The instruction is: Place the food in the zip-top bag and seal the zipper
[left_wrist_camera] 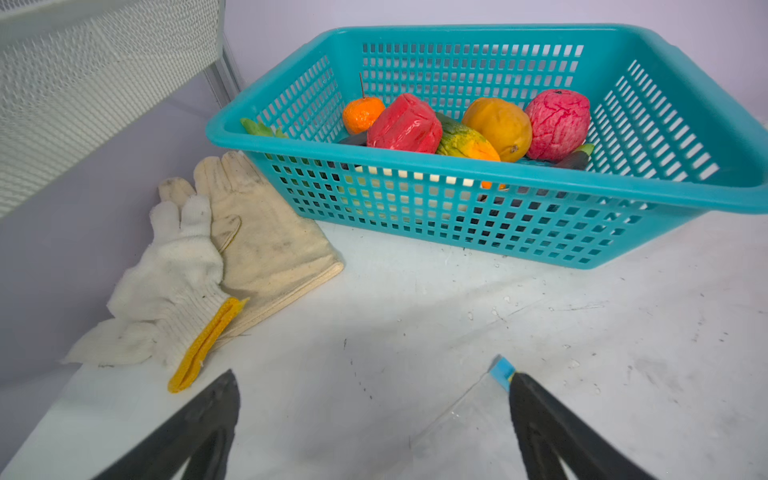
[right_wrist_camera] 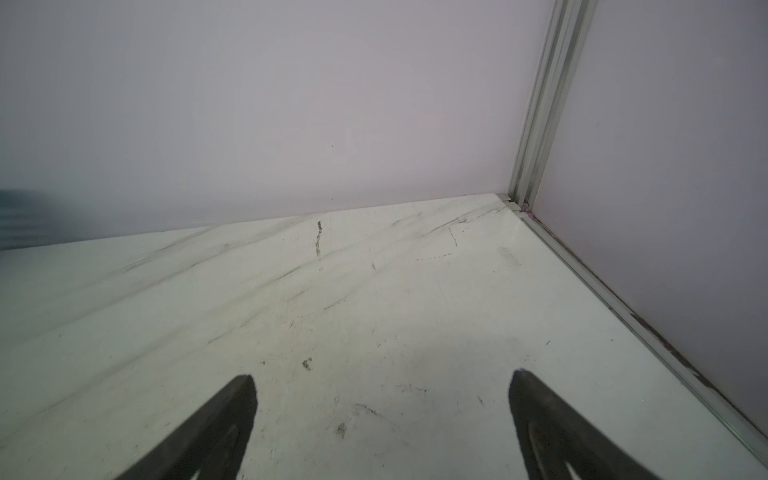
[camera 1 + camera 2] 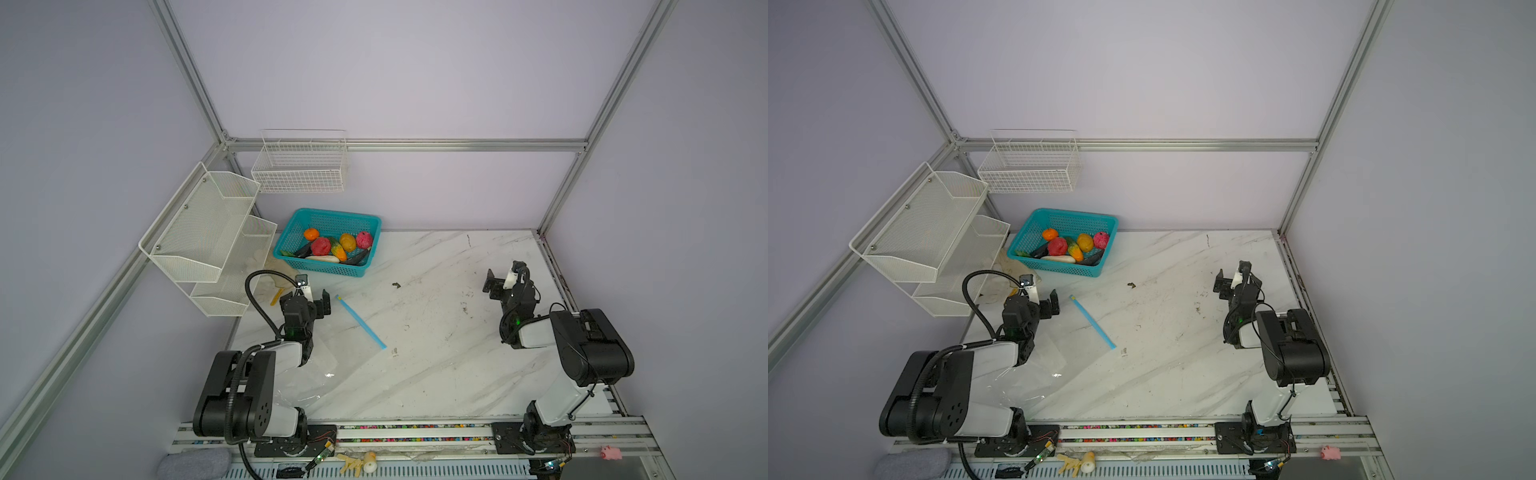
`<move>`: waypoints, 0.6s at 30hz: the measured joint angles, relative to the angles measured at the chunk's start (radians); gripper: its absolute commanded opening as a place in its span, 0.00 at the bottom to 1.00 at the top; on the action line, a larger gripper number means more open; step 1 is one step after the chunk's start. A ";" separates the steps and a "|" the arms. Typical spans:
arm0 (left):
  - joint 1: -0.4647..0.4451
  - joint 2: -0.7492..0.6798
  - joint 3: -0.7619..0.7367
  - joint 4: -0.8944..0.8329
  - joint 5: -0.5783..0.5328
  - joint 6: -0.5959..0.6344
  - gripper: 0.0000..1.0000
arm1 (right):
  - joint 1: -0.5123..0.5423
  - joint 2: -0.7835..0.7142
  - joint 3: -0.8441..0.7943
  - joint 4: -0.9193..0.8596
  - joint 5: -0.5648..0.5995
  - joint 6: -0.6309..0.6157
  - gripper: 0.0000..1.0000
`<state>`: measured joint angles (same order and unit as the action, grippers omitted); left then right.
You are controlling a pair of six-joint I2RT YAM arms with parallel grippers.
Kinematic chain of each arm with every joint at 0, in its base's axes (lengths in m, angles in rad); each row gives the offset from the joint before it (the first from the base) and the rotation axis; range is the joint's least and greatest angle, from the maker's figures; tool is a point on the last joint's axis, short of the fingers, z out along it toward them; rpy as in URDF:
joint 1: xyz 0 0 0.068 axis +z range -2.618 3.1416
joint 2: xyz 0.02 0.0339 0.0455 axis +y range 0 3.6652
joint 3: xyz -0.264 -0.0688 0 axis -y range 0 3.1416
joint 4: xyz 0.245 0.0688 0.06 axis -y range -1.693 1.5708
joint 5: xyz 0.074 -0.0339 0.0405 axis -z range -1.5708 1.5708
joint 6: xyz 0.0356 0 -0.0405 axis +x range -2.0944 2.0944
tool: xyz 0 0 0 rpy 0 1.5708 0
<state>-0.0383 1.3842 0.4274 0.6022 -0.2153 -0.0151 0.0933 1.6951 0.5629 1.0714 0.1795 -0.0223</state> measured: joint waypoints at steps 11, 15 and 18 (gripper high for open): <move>-0.073 -0.049 0.335 -0.568 -0.116 -0.108 1.00 | 0.178 -0.140 0.164 -0.283 0.077 0.135 0.98; -0.087 0.040 0.516 -0.785 -0.111 -0.194 1.00 | 0.208 -0.110 0.186 -0.298 -0.045 0.264 0.97; -0.089 0.141 0.636 -0.891 -0.080 -0.237 1.00 | 0.233 -0.042 0.219 -0.336 -0.088 0.306 0.98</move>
<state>-0.1276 1.5249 1.0630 -0.2890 -0.2958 -0.2516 0.3264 1.6535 0.7822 0.7357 0.0917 0.2832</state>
